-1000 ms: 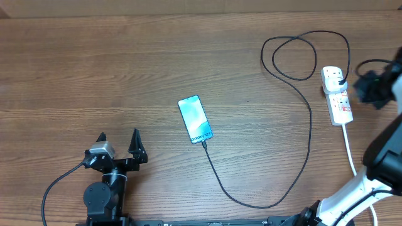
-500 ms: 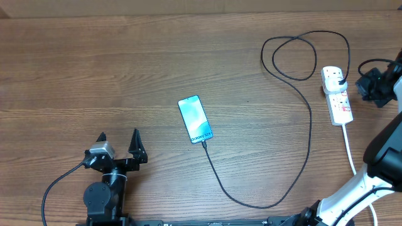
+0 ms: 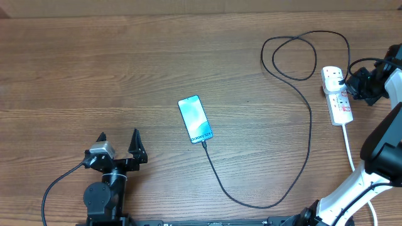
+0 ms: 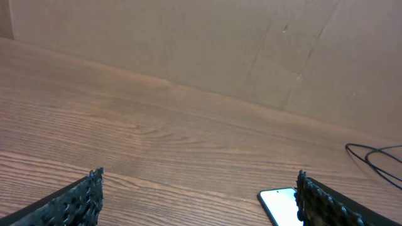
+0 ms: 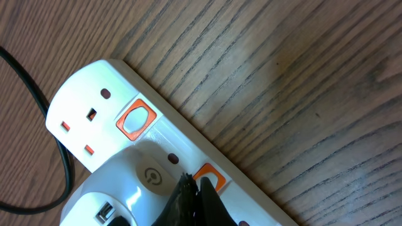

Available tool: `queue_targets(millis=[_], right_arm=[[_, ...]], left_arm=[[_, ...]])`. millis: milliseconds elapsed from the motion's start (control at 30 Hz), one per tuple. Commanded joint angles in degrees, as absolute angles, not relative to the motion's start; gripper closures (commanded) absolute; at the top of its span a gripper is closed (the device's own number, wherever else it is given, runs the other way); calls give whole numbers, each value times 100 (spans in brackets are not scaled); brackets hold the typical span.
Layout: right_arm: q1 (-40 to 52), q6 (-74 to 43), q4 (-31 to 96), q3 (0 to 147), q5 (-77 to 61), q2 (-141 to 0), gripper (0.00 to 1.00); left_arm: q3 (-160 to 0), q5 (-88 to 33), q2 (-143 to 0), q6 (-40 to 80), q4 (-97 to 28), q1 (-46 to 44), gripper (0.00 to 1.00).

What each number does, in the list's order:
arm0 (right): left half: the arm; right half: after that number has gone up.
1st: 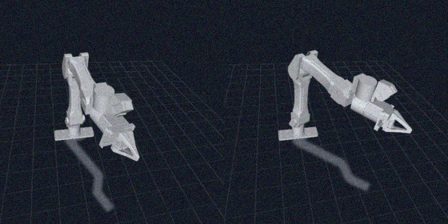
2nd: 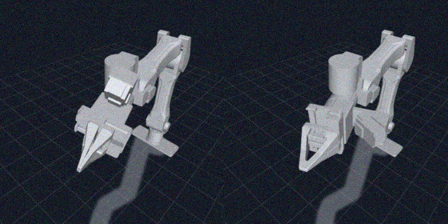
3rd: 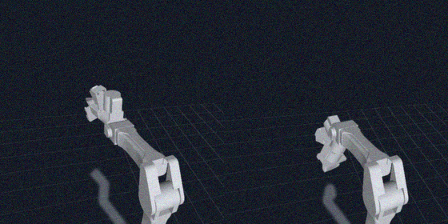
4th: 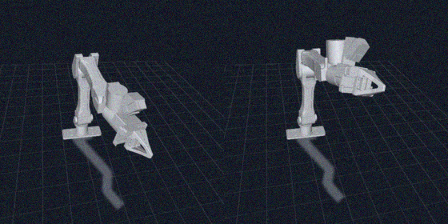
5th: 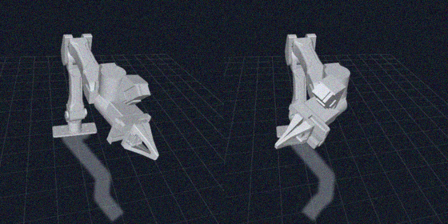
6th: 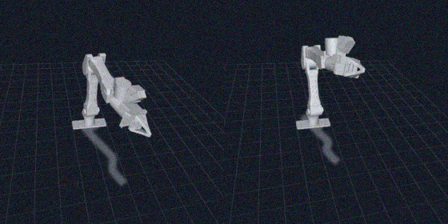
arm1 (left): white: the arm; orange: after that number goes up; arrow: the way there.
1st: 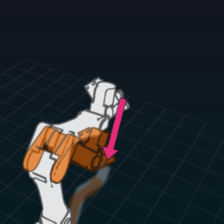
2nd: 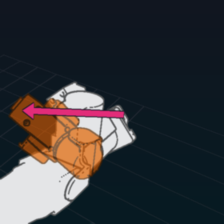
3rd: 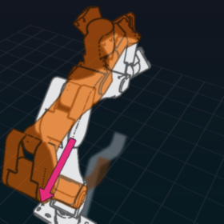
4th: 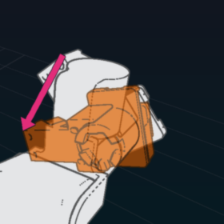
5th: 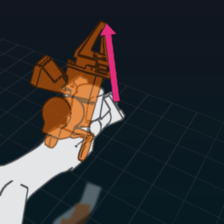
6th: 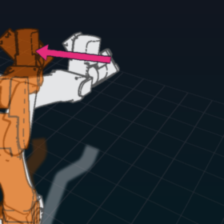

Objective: Plug charger to phone and switch on socket
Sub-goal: 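Press the orange switch beside the plugged socket with the right gripper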

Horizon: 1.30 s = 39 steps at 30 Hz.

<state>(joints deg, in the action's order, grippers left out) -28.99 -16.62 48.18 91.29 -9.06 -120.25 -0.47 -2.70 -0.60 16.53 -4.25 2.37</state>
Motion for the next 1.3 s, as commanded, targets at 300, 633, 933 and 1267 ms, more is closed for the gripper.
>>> queue_targets(millis=[300,633,933,1267], right_arm=[[-2882,-1619,4735,9102,-904,-12289,96],[-2882,-1601,4993,9100,-915,-12337,96],[-2593,-1472,5196,8993,-1033,-12348,96],[-2550,-1686,4772,8995,-331,-12348,96]], left_arm=[[-27,-233,-25,1584,-436,270,0],[-27,-233,-25,1584,-436,270,0],[-27,-233,-25,1584,-436,270,0],[-27,-233,-25,1584,-436,270,0]])
